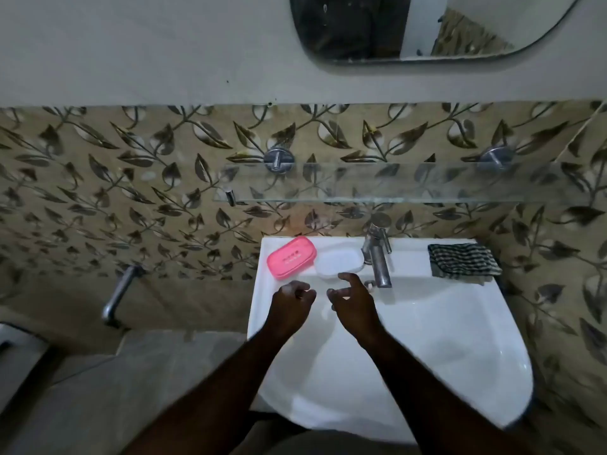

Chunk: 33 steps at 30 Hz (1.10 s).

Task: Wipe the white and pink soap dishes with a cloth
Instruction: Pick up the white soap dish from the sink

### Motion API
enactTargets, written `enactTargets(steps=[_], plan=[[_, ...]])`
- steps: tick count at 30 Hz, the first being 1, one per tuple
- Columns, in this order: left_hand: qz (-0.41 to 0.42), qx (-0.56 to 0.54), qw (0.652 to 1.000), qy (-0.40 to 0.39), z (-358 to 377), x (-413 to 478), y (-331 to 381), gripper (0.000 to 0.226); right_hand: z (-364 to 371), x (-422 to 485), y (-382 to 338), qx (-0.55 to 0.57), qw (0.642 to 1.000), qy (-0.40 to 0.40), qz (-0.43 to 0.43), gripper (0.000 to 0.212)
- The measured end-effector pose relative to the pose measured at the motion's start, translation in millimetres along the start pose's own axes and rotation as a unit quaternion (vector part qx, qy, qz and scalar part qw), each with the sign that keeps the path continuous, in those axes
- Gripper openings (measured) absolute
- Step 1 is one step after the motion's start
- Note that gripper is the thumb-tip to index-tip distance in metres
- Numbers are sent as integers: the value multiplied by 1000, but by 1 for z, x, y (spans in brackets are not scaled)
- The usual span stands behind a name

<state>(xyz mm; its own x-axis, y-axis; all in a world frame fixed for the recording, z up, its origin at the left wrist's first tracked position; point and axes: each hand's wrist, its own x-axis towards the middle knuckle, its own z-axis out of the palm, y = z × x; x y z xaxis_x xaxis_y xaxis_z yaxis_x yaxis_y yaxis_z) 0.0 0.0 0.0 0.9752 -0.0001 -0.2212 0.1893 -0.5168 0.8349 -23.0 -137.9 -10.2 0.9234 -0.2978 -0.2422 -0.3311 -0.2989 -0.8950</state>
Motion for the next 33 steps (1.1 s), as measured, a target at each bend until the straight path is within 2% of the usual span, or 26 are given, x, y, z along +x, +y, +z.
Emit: enactTargets(steps=[3, 11, 21, 26, 30, 33], plan=[[-3, -10, 1000, 3, -1, 15, 6, 24, 0, 15, -6, 8, 998, -51, 21, 47], [11, 51, 998, -33, 2, 56, 9, 28, 1, 51, -9, 101, 983, -115, 103, 51], [8, 64, 997, -52, 4, 74, 14, 31, 0, 54, 9, 88, 986, -87, 108, 51], [-19, -9, 999, -48, 12, 70, 9, 28, -11, 40, 25, 53, 991, -80, 95, 45], [-93, -105, 984, -107, 23, 56, 7, 31, -18, 29, 29, 2, 994, -74, 82, 44], [-102, -149, 971, -156, 32, 46, 1, 24, -19, 20, 34, -32, 995, -78, 59, 46]])
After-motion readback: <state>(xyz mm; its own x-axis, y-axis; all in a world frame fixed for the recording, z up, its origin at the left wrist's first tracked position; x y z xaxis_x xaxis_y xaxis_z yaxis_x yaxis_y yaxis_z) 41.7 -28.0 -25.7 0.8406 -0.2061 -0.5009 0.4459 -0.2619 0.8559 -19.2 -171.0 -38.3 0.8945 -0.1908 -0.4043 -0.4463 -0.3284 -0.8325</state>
